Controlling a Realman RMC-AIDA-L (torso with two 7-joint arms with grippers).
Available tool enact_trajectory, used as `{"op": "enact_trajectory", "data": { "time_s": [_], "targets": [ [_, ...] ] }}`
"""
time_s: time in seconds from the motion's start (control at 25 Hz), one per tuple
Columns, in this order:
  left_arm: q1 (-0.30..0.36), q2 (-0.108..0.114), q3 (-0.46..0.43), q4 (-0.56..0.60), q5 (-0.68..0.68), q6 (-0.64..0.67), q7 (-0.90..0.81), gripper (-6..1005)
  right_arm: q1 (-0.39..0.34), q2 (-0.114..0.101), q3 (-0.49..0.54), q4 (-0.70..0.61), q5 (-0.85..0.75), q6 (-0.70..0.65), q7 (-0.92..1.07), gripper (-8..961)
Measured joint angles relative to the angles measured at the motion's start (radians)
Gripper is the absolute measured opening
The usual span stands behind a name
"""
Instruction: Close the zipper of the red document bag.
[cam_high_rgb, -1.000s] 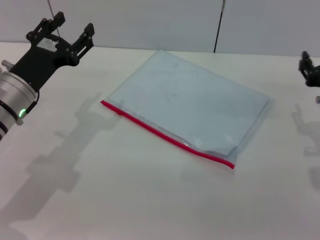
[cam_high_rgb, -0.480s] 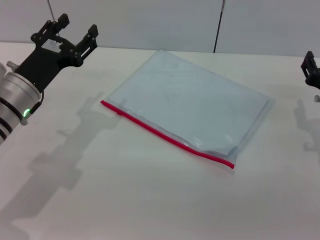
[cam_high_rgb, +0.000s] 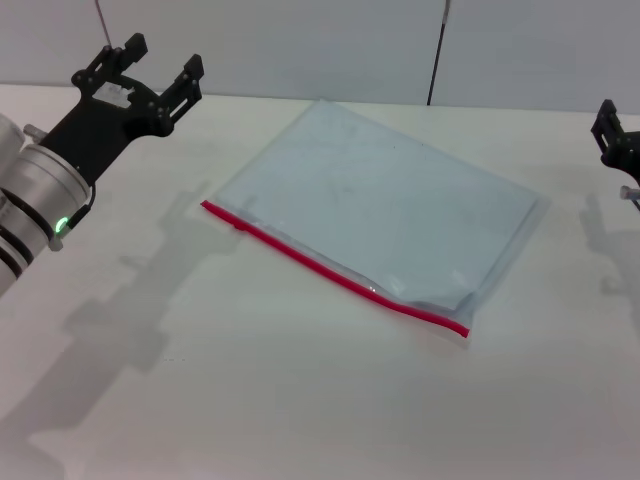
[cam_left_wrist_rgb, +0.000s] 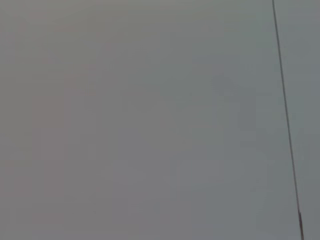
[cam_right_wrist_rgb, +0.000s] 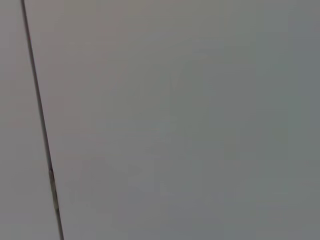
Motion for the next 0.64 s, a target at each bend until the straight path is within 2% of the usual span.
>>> {"op": "enact_trajectory", "data": {
  "time_s": [0.64],
  "targets": [
    [-0.003, 0.001, 0.000, -0.010, 0.000, 0.009, 0.001, 757, 0.006, 0.001, -0.001, 0.016, 0.005, -0.003, 0.001, 637]
  ]
}}
